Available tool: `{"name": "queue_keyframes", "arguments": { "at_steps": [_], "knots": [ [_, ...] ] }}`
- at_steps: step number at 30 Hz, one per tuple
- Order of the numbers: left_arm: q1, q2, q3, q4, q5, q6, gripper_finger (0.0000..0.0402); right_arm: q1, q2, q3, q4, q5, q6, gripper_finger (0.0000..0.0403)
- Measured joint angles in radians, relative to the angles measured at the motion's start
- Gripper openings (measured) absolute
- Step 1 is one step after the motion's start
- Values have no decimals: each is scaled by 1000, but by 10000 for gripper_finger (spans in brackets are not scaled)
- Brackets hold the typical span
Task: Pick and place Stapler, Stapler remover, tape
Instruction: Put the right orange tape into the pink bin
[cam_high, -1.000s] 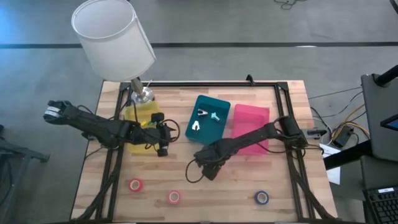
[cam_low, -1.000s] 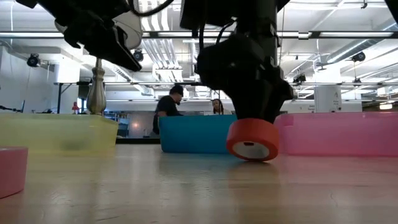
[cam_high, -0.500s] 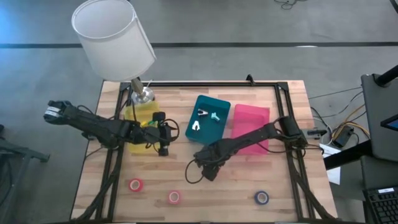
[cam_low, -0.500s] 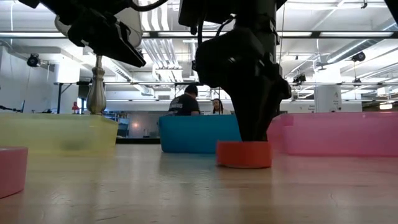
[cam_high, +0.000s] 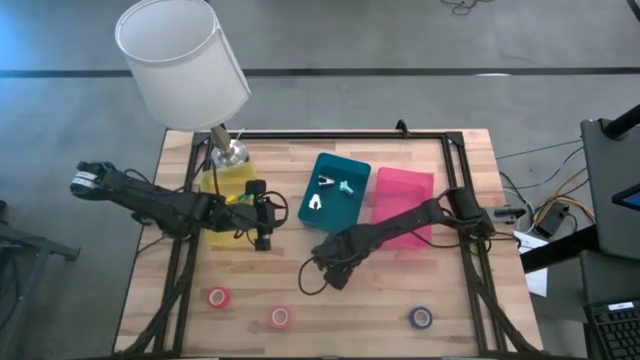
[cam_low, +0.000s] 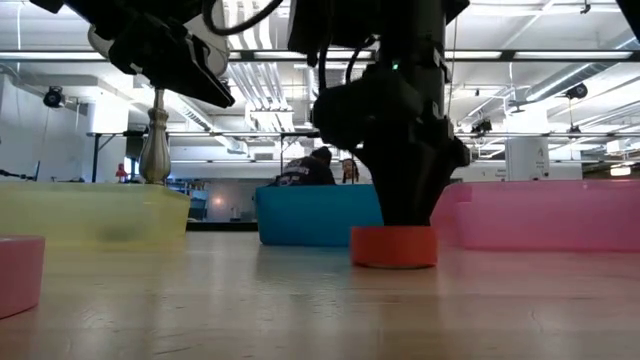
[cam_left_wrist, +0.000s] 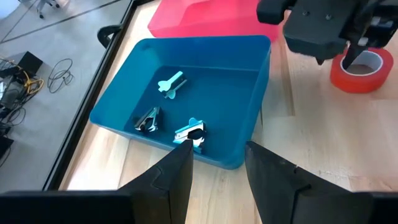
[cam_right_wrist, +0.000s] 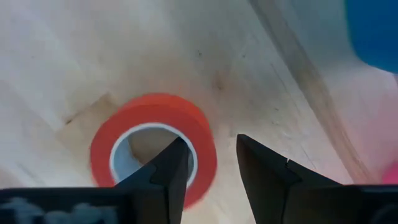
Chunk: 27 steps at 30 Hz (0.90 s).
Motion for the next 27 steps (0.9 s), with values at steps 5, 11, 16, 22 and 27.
{"name": "queue_keyframes", "arguments": {
  "at_steps": [5, 11, 16, 22, 27],
  "knots": [
    [0, 0, 0, 0, 0, -1, 149, 0, 17, -1, 1, -18, -34, 107],
    [0, 0, 0, 0, 0, -2, 149, 0, 7, -2, 1, -31, -101, 46],
    [0, 0, 0, 0, 0, -2, 149, 0, -24, -1, -16, -31, -143, 34],
    [-1, 0, 0, 0, 0, -2, 149, 0, -115, -1, -123, 61, -159, 51],
    [-1, 0, 0, 0, 0, -2, 149, -2, -214, -1, -271, 195, -123, 45]
  ]
}}
